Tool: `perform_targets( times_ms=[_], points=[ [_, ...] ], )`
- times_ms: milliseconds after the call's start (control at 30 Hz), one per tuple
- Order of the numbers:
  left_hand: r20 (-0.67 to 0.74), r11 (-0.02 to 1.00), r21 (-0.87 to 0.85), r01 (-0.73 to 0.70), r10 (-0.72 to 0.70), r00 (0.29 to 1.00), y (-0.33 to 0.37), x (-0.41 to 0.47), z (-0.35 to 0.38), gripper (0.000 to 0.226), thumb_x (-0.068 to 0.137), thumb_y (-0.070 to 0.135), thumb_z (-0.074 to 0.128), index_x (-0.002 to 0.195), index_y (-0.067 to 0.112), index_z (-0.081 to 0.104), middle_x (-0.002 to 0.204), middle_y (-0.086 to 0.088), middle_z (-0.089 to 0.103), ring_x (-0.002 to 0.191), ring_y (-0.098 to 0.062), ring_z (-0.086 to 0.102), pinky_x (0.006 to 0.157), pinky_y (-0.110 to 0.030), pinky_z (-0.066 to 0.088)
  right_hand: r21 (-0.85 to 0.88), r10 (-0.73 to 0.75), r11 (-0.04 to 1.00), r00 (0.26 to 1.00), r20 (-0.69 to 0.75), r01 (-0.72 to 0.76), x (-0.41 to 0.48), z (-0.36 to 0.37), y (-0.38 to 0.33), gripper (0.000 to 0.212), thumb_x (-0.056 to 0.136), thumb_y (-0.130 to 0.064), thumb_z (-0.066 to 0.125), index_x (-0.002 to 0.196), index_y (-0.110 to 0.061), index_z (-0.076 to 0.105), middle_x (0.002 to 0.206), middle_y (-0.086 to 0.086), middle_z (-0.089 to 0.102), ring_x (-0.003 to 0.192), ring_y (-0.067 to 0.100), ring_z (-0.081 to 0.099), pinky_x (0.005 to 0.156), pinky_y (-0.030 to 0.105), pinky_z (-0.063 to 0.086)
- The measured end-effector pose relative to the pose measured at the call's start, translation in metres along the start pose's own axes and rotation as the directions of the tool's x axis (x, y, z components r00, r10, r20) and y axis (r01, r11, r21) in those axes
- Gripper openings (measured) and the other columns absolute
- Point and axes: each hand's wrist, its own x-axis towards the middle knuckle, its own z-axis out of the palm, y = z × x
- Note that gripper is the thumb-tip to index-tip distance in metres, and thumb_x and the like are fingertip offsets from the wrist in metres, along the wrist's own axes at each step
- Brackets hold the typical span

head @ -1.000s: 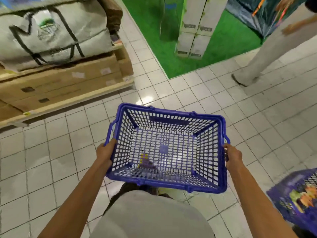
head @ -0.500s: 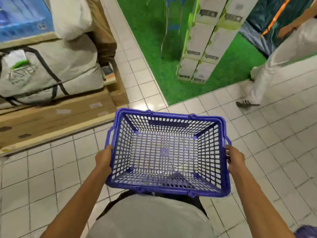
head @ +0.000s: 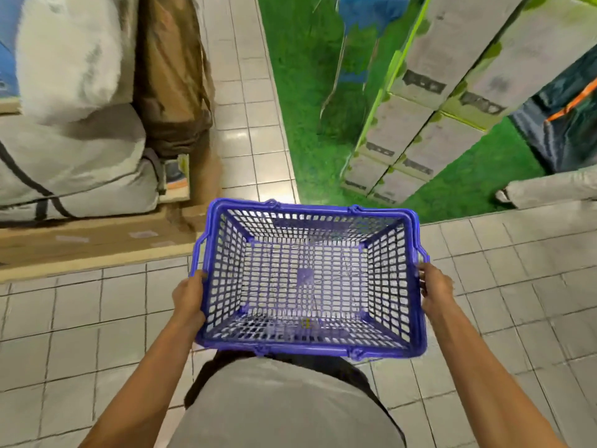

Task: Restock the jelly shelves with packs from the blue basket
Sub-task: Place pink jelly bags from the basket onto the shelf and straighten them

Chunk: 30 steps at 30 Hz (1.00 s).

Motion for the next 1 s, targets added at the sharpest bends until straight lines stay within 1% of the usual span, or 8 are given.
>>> perform_targets(
  times_ms=[67,200,400,500,600,733,867,1000],
  points=[
    [-0.017,0.999,-0.046,0.021,-0.022,1.000,0.015,0.005,0.024,0.013,0.085,0.019,0.061,0.086,0.006,0.062,0.086,-0.010,0.063,0.068,-0.021,0.058,0.059,-0.029,0.047,-0.028,-0.008,1.000,1.000,0.028,0.009,0.023,0.021,-0.034,0.019,0.086,-0.008,0.058,0.068,-0.010,0.056,0.045,0.002,0.057,0.028,0.006,0.048,0.029,0.011,0.032],
    [-0.040,0.992,-0.106,0.074,-0.078,0.996,0.047,0.029,0.069,0.013,0.085,0.019,0.062,0.084,0.006,0.060,0.097,-0.018,0.065,0.085,-0.027,0.061,0.077,-0.043,0.052,-0.069,-0.013,0.997,0.995,0.096,0.019,0.067,0.077,-0.089,0.014,0.087,-0.011,0.059,0.073,-0.010,0.057,0.071,0.008,0.055,0.054,0.018,0.049,0.031,0.012,0.037],
    [-0.057,0.980,-0.170,0.101,-0.112,0.992,0.085,0.100,0.136,0.033,0.085,0.022,0.067,0.109,-0.001,0.061,0.098,-0.017,0.068,0.075,-0.027,0.064,0.066,-0.031,0.051,-0.117,-0.012,0.993,0.994,0.107,0.024,0.138,0.174,-0.139,0.006,0.088,-0.009,0.060,0.092,-0.006,0.062,0.069,0.005,0.057,0.050,0.015,0.054,0.035,0.017,0.043],
    [-0.081,0.978,-0.173,0.118,-0.133,0.988,0.101,0.142,0.173,0.035,0.085,0.025,0.067,0.111,0.002,0.060,0.097,-0.015,0.068,0.071,-0.024,0.063,0.062,-0.029,0.049,-0.161,0.014,0.987,0.994,0.110,0.004,0.185,0.224,-0.152,0.007,0.088,-0.013,0.063,0.082,-0.009,0.061,0.066,0.005,0.055,0.042,0.013,0.052,0.033,0.016,0.040],
    [-0.104,0.978,-0.161,0.132,-0.150,0.983,0.113,0.183,0.210,0.036,0.085,0.022,0.067,0.114,0.001,0.060,0.103,-0.017,0.068,0.079,-0.027,0.064,0.064,-0.027,0.048,-0.197,0.037,0.980,0.996,0.086,-0.019,0.234,0.266,-0.158,0.014,0.086,-0.014,0.065,0.074,-0.013,0.059,0.060,0.003,0.054,0.034,0.008,0.050,0.033,0.016,0.039],
    [-0.142,0.981,-0.130,0.142,-0.160,0.977,0.112,0.239,0.257,0.035,0.085,0.017,0.065,0.113,-0.004,0.061,0.096,-0.015,0.065,0.064,-0.018,0.058,0.057,-0.027,0.047,-0.227,0.046,0.974,0.996,0.082,-0.026,0.303,0.313,-0.151,0.011,0.084,-0.014,0.064,0.073,-0.014,0.062,0.046,-0.003,0.056,0.030,0.004,0.047,0.037,0.019,0.042],
    [-0.150,0.982,-0.105,0.158,-0.173,0.973,0.089,0.302,0.298,0.033,0.085,0.012,0.065,0.112,-0.006,0.062,0.100,-0.019,0.065,0.080,-0.024,0.059,0.070,-0.033,0.048,-0.284,0.056,0.959,0.993,0.100,-0.026,0.374,0.357,-0.123,0.017,0.083,-0.013,0.065,0.067,-0.015,0.059,0.041,-0.006,0.053,0.033,0.006,0.046,0.042,0.025,0.044],
    [-0.198,0.984,-0.098,0.150,-0.167,0.966,0.057,0.358,0.339,0.011,0.086,0.013,0.067,0.085,0.006,0.058,0.075,-0.006,0.062,0.055,-0.010,0.052,0.046,-0.022,0.044,-0.322,0.057,0.947,0.990,0.127,-0.013,0.441,0.392,-0.087,0.025,0.084,-0.014,0.062,0.061,-0.016,0.054,0.035,-0.008,0.045,0.038,0.010,0.040,0.050,0.031,0.038]
  ],
)
